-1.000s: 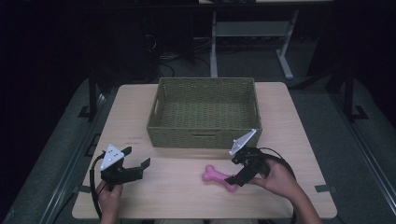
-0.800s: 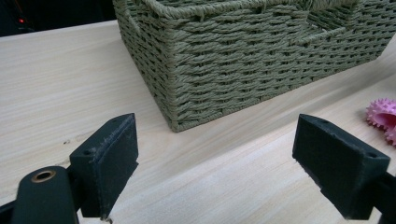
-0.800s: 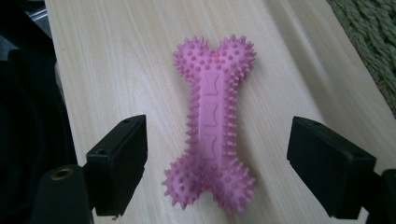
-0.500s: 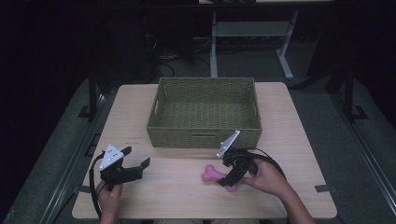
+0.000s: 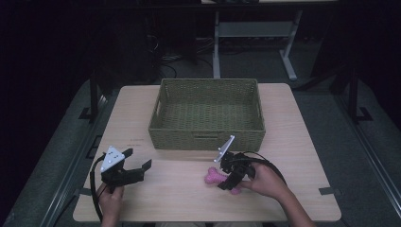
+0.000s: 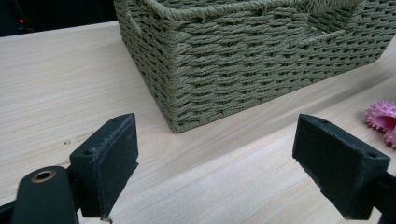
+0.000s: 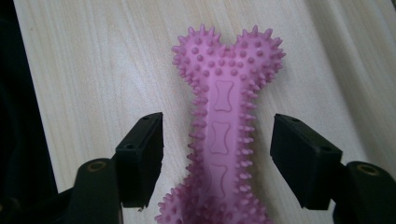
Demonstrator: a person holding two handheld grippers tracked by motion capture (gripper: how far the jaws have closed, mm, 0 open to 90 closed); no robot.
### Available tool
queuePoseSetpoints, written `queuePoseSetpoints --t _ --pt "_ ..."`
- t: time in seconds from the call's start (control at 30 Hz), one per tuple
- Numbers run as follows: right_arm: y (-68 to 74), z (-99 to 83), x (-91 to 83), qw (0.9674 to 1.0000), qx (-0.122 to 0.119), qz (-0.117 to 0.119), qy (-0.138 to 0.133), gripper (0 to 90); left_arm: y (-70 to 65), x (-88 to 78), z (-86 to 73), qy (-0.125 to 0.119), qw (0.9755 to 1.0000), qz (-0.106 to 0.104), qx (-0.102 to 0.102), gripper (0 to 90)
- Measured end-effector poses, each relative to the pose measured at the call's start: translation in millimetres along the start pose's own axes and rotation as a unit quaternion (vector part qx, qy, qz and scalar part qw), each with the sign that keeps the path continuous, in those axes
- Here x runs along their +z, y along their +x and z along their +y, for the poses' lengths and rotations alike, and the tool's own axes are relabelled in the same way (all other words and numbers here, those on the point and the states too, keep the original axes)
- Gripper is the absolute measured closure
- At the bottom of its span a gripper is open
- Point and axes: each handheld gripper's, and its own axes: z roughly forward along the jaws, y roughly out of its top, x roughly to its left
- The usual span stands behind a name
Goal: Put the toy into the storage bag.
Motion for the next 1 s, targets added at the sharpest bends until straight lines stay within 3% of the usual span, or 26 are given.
queuePoseSetpoints --t 0.5,1.0 --pt "4.6 4.5 10.8 0.9991 -0.023 -0.025 0.026 50.7 1.9 -0.7 -0.4 -0.003 1.0000 -0.001 -0.006 13.8" --pt "7.9 5.3 8.8 0.9969 -0.052 -0.042 0.043 58.0 2.3 -0.7 -0.9 -0.005 0.9999 -0.001 -0.009 13.9"
